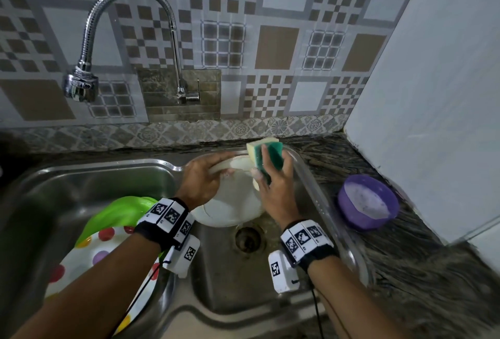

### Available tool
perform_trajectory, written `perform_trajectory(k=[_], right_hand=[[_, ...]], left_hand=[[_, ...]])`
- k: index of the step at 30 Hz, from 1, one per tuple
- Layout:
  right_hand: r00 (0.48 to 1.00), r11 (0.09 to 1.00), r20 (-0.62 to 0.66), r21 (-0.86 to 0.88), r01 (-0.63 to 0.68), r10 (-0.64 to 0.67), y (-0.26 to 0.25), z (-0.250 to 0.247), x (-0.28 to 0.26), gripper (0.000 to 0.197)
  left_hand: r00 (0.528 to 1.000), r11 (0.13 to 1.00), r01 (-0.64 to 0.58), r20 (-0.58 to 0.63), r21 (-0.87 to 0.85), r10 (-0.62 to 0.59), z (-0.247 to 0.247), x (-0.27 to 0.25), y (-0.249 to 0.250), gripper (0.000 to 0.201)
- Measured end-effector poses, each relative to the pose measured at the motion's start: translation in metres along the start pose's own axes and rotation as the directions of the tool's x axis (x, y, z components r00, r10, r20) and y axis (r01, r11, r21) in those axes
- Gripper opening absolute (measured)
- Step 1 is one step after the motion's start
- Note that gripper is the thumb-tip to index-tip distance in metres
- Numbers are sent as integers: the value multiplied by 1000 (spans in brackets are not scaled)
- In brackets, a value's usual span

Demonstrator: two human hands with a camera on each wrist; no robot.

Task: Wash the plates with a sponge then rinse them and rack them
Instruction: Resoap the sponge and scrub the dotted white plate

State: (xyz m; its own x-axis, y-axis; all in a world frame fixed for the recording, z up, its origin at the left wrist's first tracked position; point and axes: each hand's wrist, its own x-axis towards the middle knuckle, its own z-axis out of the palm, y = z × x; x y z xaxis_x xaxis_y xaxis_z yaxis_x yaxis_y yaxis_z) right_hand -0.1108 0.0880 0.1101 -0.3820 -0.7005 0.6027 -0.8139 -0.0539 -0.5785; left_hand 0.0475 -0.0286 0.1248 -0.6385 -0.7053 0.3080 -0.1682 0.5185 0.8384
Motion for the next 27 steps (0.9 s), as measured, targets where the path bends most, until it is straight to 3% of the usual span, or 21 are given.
perform_trajectory(k=[5,9,11,13,16,19,22,27], right_hand=[[994,997,79,5,76,-76,-20,14,1,50],[978,987,144,-35,157,-151,-25,15,10,51],[989,991,101,-76,114,-106,-21,10,20,50],[999,997,32,-73,-14,16,-14,3,30,48],[981,982,-36,-17,-190,189,11,-2,34,49],[962,963,-48,-14,-270,269,27,3,21,51],[960,959,-18,-23,-281,281,19,14,10,50],[982,989,121,-21,-145,147,-19,35,8,50]], left_hand=[[994,998,-4,-106,-66,-3,6,-2,1,34],[986,956,56,-138,-286,-99,6,0,9,31],[975,913,95,-147,-398,-165,2,-1,16,31],[962,879,99,-180,-467,-204,-6,-1,17,31],[934,846,95,-248,-524,-258,-22,0,17,29],[898,806,55,-324,-589,-297,-30,3,16,29],[864,767,52,-356,-640,-356,-25,2,12,30],[829,689,93,-327,-719,-453,-5,2,12,20]])
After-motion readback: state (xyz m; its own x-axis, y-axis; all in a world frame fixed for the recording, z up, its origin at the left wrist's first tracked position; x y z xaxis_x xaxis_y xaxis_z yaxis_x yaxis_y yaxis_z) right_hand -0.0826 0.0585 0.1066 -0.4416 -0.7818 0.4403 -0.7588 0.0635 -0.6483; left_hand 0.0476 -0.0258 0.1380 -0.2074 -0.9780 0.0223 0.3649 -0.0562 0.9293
